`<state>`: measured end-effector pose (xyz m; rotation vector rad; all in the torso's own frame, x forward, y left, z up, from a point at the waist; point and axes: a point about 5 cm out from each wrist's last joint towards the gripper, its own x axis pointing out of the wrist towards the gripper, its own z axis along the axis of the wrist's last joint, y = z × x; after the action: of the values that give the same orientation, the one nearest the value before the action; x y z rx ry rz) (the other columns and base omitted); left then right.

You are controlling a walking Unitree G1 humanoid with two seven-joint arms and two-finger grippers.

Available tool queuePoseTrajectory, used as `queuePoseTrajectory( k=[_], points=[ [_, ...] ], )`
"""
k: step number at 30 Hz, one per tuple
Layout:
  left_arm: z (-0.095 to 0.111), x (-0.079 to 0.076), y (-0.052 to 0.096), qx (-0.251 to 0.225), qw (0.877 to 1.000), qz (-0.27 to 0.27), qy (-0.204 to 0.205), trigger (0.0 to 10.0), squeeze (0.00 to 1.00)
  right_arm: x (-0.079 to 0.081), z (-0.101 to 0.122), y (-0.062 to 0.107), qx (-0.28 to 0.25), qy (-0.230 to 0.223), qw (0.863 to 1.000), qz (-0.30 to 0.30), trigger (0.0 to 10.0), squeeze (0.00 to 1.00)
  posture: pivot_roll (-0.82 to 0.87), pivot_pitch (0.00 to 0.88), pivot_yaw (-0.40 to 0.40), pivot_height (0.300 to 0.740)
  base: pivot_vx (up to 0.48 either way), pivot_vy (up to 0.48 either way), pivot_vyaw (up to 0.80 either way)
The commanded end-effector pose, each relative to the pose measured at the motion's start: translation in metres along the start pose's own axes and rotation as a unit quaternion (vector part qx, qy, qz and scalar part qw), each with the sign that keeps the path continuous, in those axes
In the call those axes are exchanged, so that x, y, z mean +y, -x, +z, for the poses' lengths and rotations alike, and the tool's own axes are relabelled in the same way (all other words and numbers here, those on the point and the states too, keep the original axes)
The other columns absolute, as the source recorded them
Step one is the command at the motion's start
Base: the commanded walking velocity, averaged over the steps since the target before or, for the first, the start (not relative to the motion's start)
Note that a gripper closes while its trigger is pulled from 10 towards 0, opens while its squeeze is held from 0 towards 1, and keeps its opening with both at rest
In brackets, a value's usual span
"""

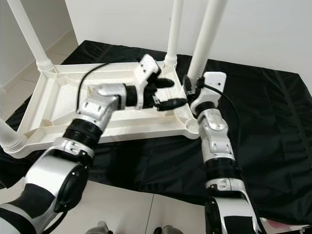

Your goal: Building children table

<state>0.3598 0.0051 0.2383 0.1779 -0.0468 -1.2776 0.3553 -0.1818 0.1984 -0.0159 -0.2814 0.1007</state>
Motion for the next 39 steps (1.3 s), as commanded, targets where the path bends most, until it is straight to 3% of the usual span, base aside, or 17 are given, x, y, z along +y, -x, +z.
queuePoseTrajectory(
  k=[1,7,9,16,23,31,39],
  points=[
    [-0.011,0.006,-0.002,0.020,0.994,0.111,0.009,10.0,0.00,-0.003,0.000,0.003,0.004,-0.013,1.000,-0.002,10.0,0.00,-0.03,0.000,-0.042,0.740,0.000,0.000,0.00],
    [-0.030,-0.005,-0.009,0.052,0.993,0.101,0.018,10.0,0.00,-0.008,-0.010,0.009,0.022,-0.017,1.000,-0.015,10.0,0.00,-0.04,0.000,-0.038,0.740,0.000,0.000,0.00],
    [-0.045,-0.012,-0.011,0.080,0.992,0.100,0.014,10.0,0.00,-0.009,-0.012,0.011,0.027,-0.020,0.999,-0.021,10.0,0.00,-0.04,0.000,-0.034,0.740,0.000,0.000,0.00],
    [-0.069,-0.016,-0.009,0.125,0.985,0.115,0.018,10.0,0.00,-0.007,-0.007,0.009,0.017,-0.025,0.999,-0.015,10.0,0.00,-0.04,0.000,-0.032,0.740,0.000,0.000,0.00],
    [-0.076,-0.019,-0.008,0.136,0.985,0.110,0.016,10.0,0.00,-0.008,-0.005,0.009,0.014,-0.020,1.000,-0.013,10.0,0.00,-0.03,0.002,-0.034,0.740,0.000,0.000,0.00],
    [-0.087,-0.044,-0.010,0.146,0.989,0.025,-0.026,10.0,0.00,-0.012,-0.002,0.007,0.011,-0.009,1.000,-0.010,10.0,0.00,-0.04,0.000,-0.034,0.740,0.000,0.000,0.00],
    [-0.092,-0.051,-0.011,0.153,0.987,-0.001,-0.038,10.0,0.00,-0.010,-0.002,0.007,0.011,-0.007,1.000,-0.005,10.0,0.00,-0.04,0.000,-0.033,0.740,0.000,0.000,0.00]
  ],
)
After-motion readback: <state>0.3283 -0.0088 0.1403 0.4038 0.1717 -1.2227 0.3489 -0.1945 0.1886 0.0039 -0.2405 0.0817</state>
